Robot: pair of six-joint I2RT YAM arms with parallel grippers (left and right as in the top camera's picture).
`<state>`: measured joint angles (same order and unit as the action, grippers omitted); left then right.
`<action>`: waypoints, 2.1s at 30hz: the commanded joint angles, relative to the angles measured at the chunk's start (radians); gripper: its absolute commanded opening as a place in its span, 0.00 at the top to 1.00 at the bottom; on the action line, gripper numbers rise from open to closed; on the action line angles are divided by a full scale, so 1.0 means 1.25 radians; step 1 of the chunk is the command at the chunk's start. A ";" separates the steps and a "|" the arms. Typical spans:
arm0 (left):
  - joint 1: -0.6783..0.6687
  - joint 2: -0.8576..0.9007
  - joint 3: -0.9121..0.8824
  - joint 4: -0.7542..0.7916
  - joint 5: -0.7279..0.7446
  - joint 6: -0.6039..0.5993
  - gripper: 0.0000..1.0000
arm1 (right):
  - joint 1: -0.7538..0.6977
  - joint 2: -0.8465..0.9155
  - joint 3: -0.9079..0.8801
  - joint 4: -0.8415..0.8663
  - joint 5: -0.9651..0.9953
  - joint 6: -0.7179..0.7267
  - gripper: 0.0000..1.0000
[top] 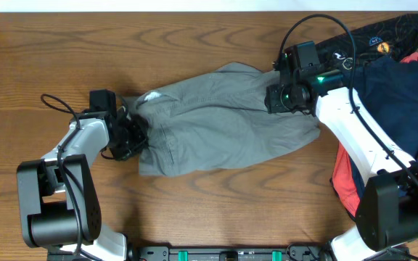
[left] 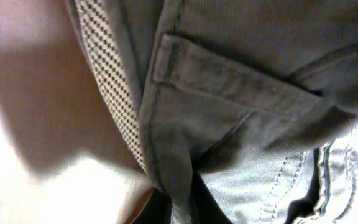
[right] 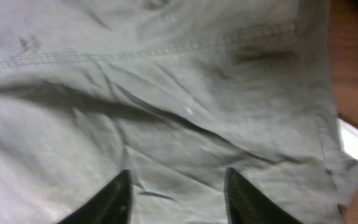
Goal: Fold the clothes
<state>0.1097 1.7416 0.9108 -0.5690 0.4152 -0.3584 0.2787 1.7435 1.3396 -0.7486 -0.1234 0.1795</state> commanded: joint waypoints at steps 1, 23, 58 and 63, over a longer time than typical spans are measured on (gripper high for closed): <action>0.010 -0.015 0.029 -0.092 -0.004 0.046 0.94 | 0.013 0.003 0.002 0.017 -0.080 -0.023 0.66; 0.023 -0.420 0.258 -0.415 0.042 0.103 0.94 | 0.432 0.362 0.001 0.384 -0.447 0.062 0.65; -0.459 -0.228 0.231 -0.213 0.072 0.000 0.94 | 0.085 0.128 -0.163 0.037 -0.069 -0.020 0.50; -0.517 -0.127 0.231 -0.117 0.072 -0.011 0.86 | 0.084 0.127 -0.179 0.049 -0.066 0.010 0.52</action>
<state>-0.5121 1.5410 1.2007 -0.7479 0.4904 -0.3435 0.3756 1.8954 1.1427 -0.6853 -0.2092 0.1558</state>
